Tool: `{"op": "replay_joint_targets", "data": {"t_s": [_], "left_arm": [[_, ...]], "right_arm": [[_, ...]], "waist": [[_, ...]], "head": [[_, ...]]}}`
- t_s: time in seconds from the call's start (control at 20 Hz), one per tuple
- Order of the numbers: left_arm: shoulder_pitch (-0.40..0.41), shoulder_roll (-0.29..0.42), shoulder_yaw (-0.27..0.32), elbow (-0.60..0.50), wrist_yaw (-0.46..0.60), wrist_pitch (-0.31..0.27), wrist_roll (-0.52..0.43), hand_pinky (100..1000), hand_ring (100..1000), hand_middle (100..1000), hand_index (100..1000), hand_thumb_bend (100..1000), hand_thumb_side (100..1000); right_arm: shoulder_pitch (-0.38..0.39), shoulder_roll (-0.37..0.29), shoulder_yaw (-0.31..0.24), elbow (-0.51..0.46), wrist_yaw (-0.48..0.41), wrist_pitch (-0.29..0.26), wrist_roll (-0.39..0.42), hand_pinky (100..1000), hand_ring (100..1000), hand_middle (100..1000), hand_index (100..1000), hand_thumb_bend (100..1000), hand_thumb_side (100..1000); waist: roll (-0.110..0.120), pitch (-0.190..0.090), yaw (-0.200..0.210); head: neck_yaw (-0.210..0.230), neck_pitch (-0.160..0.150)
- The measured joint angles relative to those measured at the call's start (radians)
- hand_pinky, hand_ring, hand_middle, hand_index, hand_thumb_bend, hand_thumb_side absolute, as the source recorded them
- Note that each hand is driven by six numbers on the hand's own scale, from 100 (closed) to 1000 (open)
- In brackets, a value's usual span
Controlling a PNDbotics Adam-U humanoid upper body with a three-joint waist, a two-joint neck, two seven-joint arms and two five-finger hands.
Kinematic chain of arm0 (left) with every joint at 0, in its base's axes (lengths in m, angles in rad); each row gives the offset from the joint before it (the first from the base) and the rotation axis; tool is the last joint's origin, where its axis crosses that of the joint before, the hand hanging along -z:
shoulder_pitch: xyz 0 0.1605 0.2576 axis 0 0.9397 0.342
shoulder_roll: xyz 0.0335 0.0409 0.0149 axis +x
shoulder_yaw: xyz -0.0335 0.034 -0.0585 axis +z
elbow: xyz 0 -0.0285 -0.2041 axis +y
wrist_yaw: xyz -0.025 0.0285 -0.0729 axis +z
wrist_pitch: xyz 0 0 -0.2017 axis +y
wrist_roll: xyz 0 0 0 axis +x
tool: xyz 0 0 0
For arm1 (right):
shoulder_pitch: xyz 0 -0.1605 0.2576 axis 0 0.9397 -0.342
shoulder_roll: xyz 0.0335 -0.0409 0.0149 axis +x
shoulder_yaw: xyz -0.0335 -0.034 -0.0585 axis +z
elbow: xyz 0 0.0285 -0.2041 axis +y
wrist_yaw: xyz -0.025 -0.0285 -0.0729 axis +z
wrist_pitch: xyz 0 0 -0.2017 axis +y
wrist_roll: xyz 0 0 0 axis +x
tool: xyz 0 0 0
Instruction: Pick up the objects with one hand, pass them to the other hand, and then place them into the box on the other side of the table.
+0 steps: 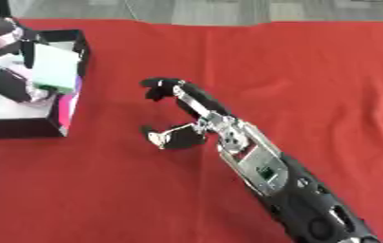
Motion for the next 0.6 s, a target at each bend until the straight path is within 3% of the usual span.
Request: {"op": "replay_joint_targets", "data": {"t_s": [0.4,0.55,0.6], "left_arm": [[0.011,0.003,0.073,0.195,0.012,0.027,0.101,768,675,436,424,163,100],[0.002,-0.013,0.082,0.266,0.01,0.018,0.118,805,750,577,635,253,113],[-0.001,-0.019,0.083,0.29,0.007,0.013,0.118,817,785,653,734,312,282]], "right_arm": [[0.0,-0.005,0.0,-0.01,-0.017,0.009,-0.013,918,796,733,901,265,100],[0.0,-0.007,0.0,-0.012,-0.023,0.013,-0.018,917,795,732,900,261,100],[0.0,-0.007,0.0,-0.013,-0.026,0.015,-0.02,917,794,732,899,259,100]], "waist": [[0.0,0.0,-0.001],[0.0,0.0,-0.001],[0.0,0.0,-0.002]], "head": [[0.0,-0.001],[0.0,-0.001],[0.0,-0.001]]}}
